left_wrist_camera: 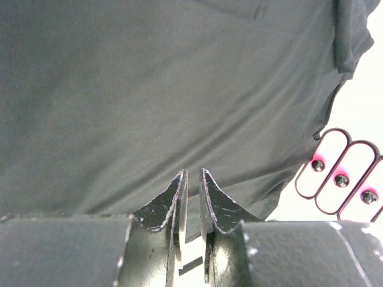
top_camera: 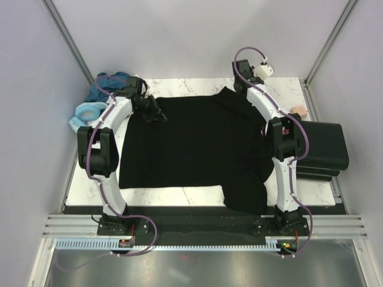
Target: Fold and stack the t-shirts
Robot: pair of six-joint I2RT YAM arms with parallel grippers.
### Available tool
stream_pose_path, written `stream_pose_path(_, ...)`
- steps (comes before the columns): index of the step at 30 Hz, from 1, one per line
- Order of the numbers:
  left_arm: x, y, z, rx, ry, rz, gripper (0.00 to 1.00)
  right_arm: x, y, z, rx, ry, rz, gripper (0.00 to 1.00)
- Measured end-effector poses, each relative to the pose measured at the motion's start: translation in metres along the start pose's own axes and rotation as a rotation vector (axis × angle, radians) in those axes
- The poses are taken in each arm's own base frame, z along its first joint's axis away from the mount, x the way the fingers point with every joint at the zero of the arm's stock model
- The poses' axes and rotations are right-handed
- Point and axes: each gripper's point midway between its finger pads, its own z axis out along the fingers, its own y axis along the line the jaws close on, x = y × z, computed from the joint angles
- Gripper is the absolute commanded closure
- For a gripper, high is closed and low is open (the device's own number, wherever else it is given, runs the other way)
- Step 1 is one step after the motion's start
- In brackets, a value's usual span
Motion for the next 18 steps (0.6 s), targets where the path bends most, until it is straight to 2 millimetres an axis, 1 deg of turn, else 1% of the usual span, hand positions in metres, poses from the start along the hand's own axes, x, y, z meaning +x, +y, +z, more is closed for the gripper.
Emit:
stream_pose_path(2,0.004,0.001,-0.001,0.003,0.006,-0.002,0.8,0.018,-0.017,0.014,0.009,0.068,-0.026,0.55)
stream_pose_path(3,0.005,0.001,-0.002,0.004,0.007,-0.002,0.8,0.023,-0.022,0.019,0.011,0.09,-0.056,0.56)
stream_pose_path(5,0.006,0.0,-0.004,0.007,0.006,0.0,0.8,0.027,-0.029,0.025,-0.001,0.122,-0.121,0.55)
stream_pose_path(7,0.004,-0.003,-0.007,0.014,-0.005,0.005,0.8,0.027,-0.031,0.023,-0.042,0.148,-0.223,0.53)
stream_pose_path(9,0.004,-0.006,-0.011,0.021,-0.013,0.01,0.8,0.027,-0.034,0.013,-0.083,0.164,-0.311,0.53)
stream_pose_path(10,0.003,-0.007,-0.013,0.024,-0.015,0.012,0.8,0.027,-0.041,0.005,-0.095,0.176,-0.382,0.53)
stream_pose_path(12,0.003,-0.008,-0.015,0.03,-0.018,0.013,0.8,0.02,-0.048,-0.011,-0.122,0.181,-0.485,0.53)
stream_pose_path(13,0.003,-0.008,-0.015,0.031,-0.017,0.013,0.8,0.013,-0.053,-0.022,-0.14,0.176,-0.557,0.53)
stream_pose_path(16,0.003,-0.008,-0.015,0.032,-0.017,0.012,0.8,-0.009,-0.061,-0.046,-0.184,0.151,-0.677,0.5)
stream_pose_path(18,0.003,-0.009,-0.015,0.038,-0.014,0.011,0.8,-0.028,-0.061,-0.056,-0.204,0.135,-0.719,0.49)
